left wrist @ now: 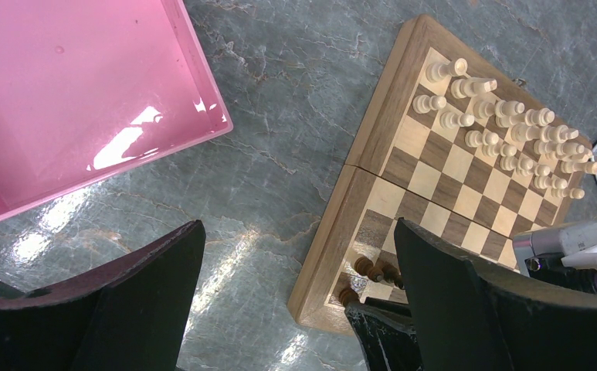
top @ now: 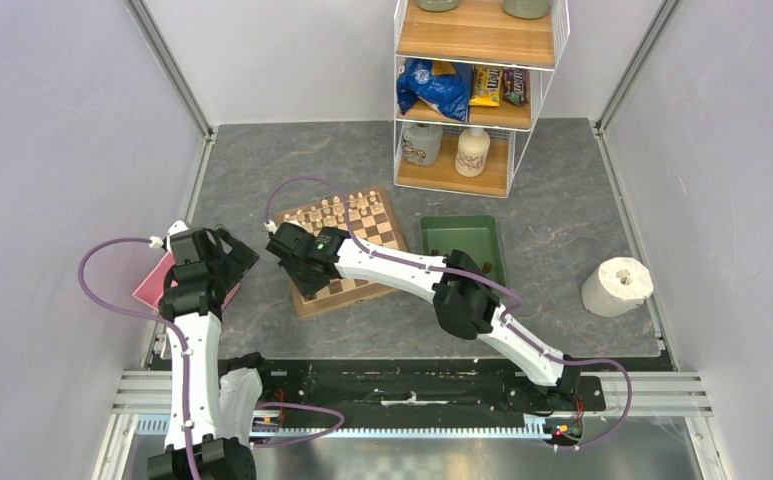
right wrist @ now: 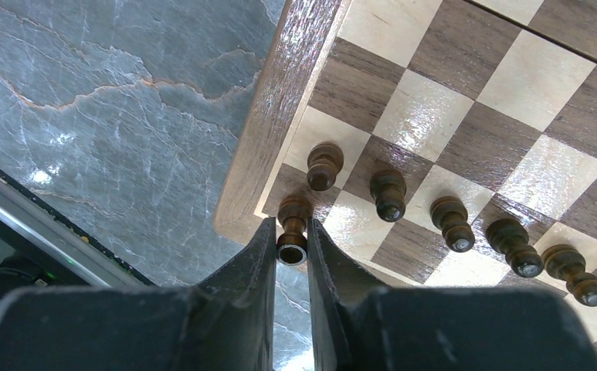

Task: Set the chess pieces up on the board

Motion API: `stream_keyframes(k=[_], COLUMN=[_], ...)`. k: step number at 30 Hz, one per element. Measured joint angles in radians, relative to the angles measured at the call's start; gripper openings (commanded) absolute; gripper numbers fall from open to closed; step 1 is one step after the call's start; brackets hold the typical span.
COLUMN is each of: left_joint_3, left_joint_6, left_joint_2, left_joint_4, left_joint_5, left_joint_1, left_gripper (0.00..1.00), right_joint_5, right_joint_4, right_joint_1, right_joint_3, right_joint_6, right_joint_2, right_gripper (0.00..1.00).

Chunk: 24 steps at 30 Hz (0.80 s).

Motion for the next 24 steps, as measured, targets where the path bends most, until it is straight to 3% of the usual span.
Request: stream_keyframes(k=[15, 24], left_joint_3=[0.000, 0.000], left_joint_6=[0.000, 0.000], left_joint_2=[0.000, 0.000], left_joint_4=[0.000, 0.000], left_joint_5=[0.000, 0.000], left_joint_1=[0.000, 0.000], left_gripper=[1.00, 1.00], right_joint_5=[-0.011, -0.027], right_joint_4=[-0.001, 0.000], right_joint_1=[-0.003, -0.014], right_joint_3=[0.011, 0.012], right_joint_6=[-0.004, -0.002], right_joint_2=[0.013, 0.015], right_gripper=[0.37, 0.28])
